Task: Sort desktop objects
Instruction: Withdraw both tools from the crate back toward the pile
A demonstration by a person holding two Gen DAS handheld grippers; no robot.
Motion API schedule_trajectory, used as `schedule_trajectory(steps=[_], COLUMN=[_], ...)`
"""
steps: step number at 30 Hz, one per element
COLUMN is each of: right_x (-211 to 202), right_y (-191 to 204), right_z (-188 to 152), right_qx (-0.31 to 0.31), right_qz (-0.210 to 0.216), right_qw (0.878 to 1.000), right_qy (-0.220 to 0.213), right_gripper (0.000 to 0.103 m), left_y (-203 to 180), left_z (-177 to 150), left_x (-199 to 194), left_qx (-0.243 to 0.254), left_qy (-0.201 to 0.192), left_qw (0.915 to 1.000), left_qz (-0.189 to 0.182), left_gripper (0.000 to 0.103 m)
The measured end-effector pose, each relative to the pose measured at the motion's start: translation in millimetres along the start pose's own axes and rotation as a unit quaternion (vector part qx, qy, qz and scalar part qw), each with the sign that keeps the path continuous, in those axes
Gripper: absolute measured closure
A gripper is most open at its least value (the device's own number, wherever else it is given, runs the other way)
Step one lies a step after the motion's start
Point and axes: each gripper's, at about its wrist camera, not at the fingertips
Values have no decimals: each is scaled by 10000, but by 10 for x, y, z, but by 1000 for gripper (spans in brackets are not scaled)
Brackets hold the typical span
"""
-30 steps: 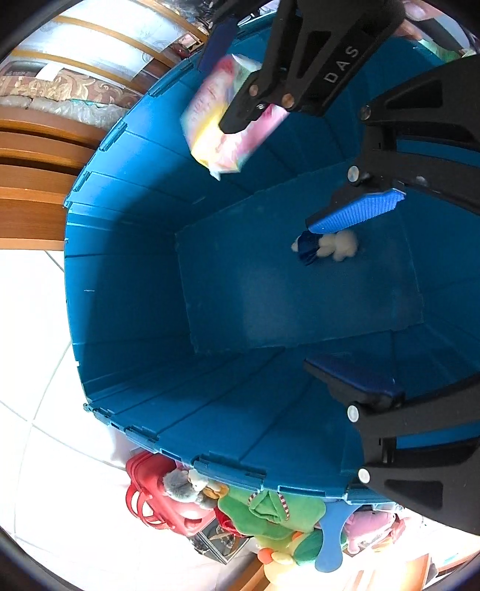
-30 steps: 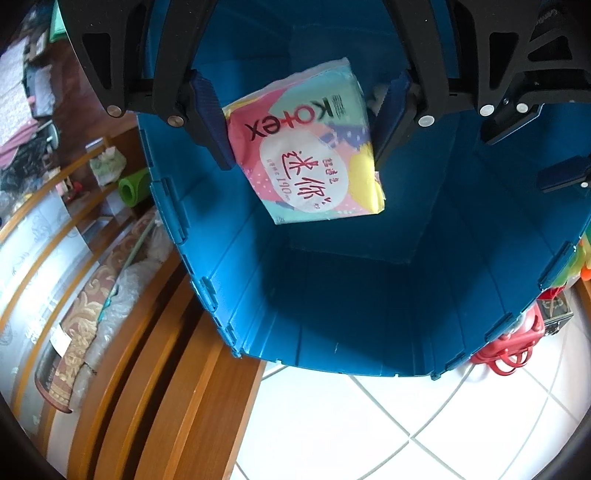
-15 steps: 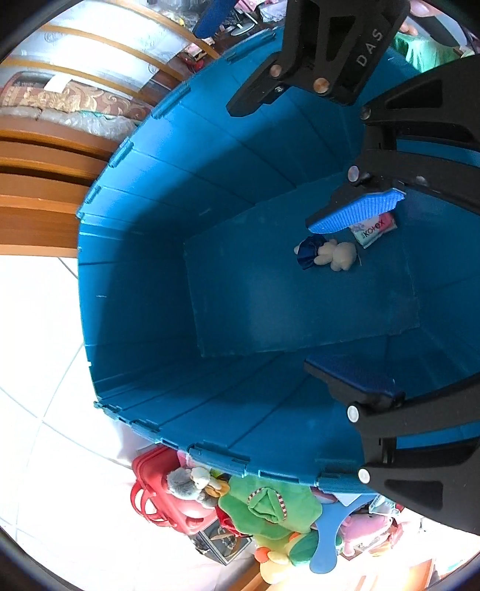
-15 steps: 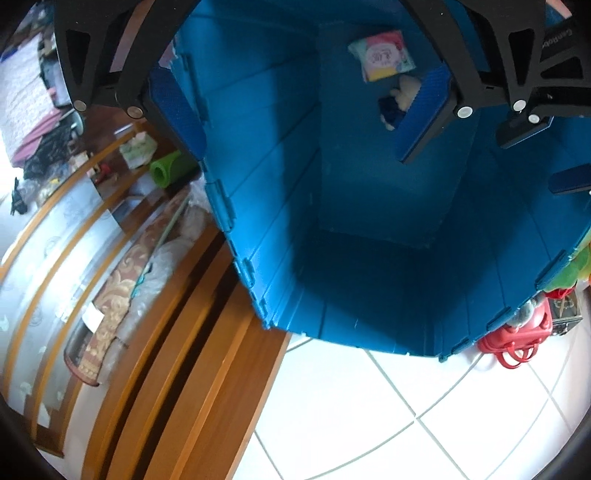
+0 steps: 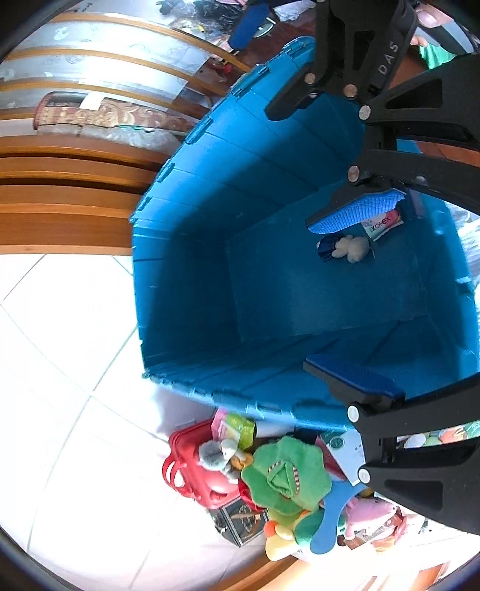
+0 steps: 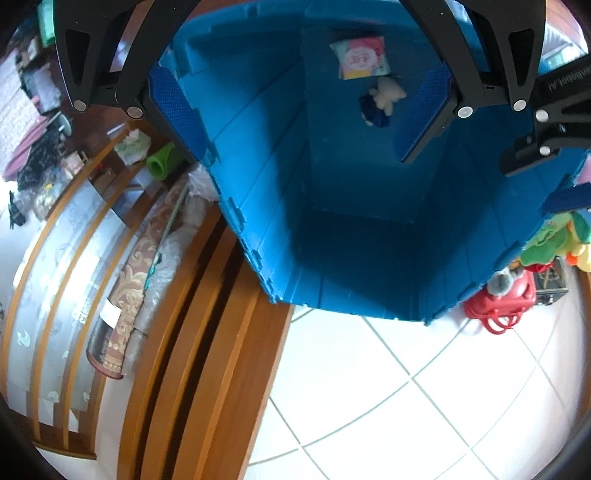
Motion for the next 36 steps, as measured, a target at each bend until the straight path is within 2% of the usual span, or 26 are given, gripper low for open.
schedule_trajectory(steps=[6,8,13,18,24,30,36], right_x=[-274,-362,-576,-753,-893,-979,-867], right_y=[214,342,699,1256,2022,2705,3246], right_z=[-133,-179,-246,-343,-463,-634,-949], right_qx=[46,28,-57,-296,-488,-697,-899], right_qz=[369,523,879,1322,1842,2523,2700], right_qw=[9992,9984,9954,9897,9802,9643,9586], right_qy=[-162,-213,-390,-471,-534,-392,36], right_gripper=[0,0,0,0,0,0,0], left_y=[194,292,649,1137,1828,2522,3136], left_z=[-243,-347,-664,-1018,-1531,-2050,-2663], left_x=[-238,-320,-460,-573,-724,-721,-570], left_qx=[-70,34,-44,-309,-564,-884,-1198], left_qy=[-211,-426,-497,-495,-510,-236,246], left_qw=[9996,9990,9977,9954,9889,9825,9764], left_qz=[197,132,466,757,1278,1621,1778], left_gripper=[36,36,36,36,36,36,36])
Point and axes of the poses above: each gripper's, at about its wrist camera, not at the fingertips, and x roughly the way its jaws point, y to its left, z to its top, and after that the axes turned 15 degrees about x, right-handed
